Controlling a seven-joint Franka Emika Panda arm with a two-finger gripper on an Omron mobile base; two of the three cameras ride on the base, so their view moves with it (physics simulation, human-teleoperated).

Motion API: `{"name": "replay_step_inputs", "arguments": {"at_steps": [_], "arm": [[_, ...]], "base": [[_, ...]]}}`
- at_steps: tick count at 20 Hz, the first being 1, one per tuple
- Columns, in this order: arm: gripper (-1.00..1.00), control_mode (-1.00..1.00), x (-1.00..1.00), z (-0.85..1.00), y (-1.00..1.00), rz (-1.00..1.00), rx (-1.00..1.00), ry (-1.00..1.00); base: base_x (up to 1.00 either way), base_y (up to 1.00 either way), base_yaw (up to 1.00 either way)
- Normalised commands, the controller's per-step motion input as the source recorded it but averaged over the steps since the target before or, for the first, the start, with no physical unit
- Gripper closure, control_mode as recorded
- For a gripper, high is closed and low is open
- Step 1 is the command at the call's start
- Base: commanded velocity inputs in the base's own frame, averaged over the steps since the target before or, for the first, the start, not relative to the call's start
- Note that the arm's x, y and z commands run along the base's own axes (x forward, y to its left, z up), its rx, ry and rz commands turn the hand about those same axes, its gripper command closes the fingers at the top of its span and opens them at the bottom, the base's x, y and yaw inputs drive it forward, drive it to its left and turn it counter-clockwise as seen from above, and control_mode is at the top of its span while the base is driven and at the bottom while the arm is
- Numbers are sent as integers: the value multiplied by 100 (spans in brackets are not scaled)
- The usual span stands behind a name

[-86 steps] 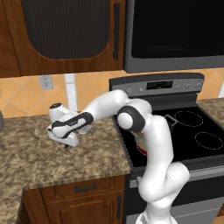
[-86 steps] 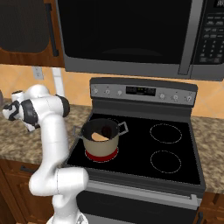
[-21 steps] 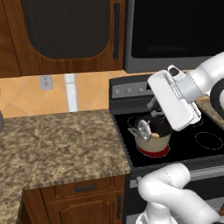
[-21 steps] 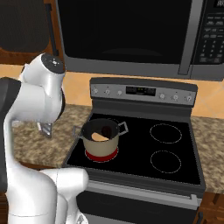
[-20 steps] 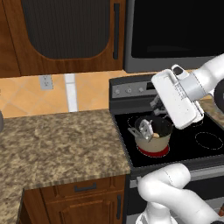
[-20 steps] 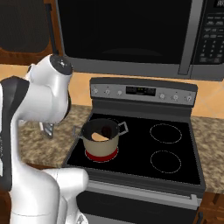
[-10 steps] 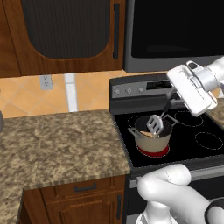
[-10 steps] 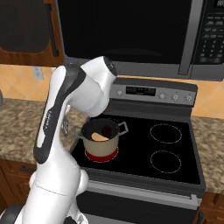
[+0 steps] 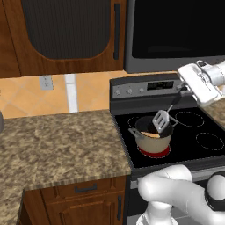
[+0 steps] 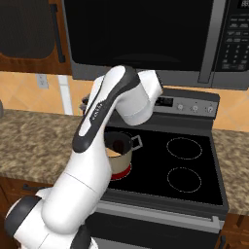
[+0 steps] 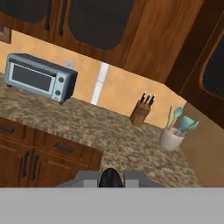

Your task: Put the squash and avocado in the pot. Retrieve the spatula and lightly stir the vegetables in the pot.

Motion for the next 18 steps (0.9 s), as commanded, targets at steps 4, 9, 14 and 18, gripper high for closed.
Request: {"name": "replay_step_inputs", "arguments": {"at_steps": [4, 9, 14, 18], "arm": [[100, -100, 67, -41, -48, -23, 19, 13], [100, -100, 71, -38, -34, -26, 14, 13], [100, -100, 68, -44, -17, -22, 2, 17], [100, -100, 43, -38, 1, -13, 0, 14]], "base": [[0, 0, 0], [0, 0, 0], [0, 0, 0], [0, 0, 0]]}}
